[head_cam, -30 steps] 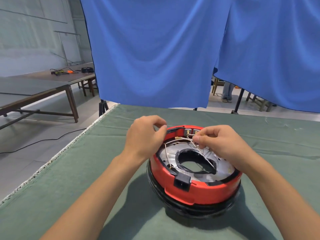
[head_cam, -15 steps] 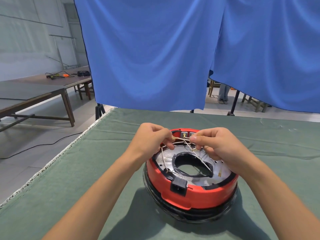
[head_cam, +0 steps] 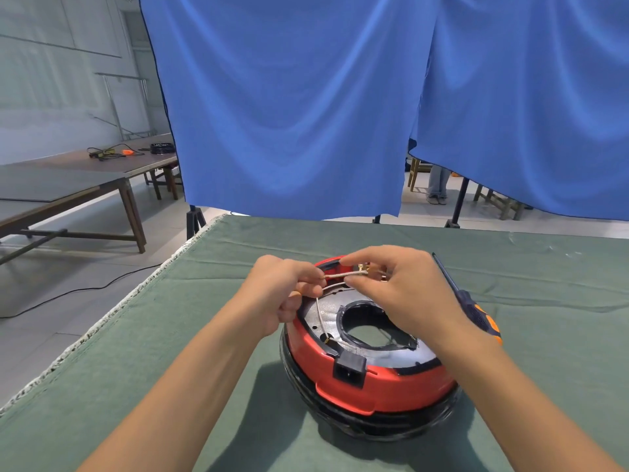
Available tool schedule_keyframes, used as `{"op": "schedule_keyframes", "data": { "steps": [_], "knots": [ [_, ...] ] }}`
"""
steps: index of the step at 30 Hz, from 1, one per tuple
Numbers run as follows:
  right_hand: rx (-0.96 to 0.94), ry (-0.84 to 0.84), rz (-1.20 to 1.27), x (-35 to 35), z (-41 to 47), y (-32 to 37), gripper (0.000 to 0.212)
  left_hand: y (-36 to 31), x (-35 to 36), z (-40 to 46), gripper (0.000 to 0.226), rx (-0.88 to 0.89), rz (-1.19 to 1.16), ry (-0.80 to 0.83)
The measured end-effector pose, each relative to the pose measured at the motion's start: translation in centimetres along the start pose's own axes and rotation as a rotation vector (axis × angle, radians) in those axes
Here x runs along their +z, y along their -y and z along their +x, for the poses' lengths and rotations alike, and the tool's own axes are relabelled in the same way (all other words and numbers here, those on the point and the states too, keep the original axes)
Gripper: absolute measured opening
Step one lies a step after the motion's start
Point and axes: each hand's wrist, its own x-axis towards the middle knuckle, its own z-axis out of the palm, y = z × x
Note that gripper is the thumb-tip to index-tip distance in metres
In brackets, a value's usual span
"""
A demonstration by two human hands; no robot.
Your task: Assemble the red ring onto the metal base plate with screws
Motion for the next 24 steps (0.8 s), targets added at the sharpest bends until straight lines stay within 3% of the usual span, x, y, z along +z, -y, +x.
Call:
{"op": "schedule_keyframes", "data": {
  "steps": [9, 12, 14, 16, 18, 21, 24],
  "knots": [
    [-0.103, 0.099, -0.132, 0.7, 0.7, 0.2, 0.005, 0.3, 0.2, 0.1, 0.017, -0.039, 0.035, 0.173],
    [-0.094, 0.119, -0.044, 0.6, 1.0, -0.3, 0.004, 0.2, 0.3, 0.0, 0.020, -0.003, 0.063, 0.166],
    [-0.082, 0.119, -0.017, 0.5, 1.0, -0.7, 0.003, 0.2, 0.5, -0.1, 0.027, 0.088, 0.288, 0.014],
    [-0.075, 0.147, -0.071, 0.4, 0.9, -1.1, 0.005, 0.7, 0.6, -0.1, 0.028, 0.227, 0.795, -0.282],
    [-0.068, 0.222, -0.179, 0.1, 0.7, -1.3, 0.007, 1.4, 0.7, -0.2, 0.025, 0.248, 1.125, -0.348],
    [-0.070, 0.347, -0.361, -0.4, 0.6, -1.1, 0.012, 2.3, 0.6, 0.1, 0.013, 0.180, 1.150, -0.176],
    [-0.101, 0.413, -0.456, -0.5, 0.5, -0.7, 0.015, 2.6, 0.2, 1.1, 0.014, 0.233, 1.141, -0.244]
  ]
}}
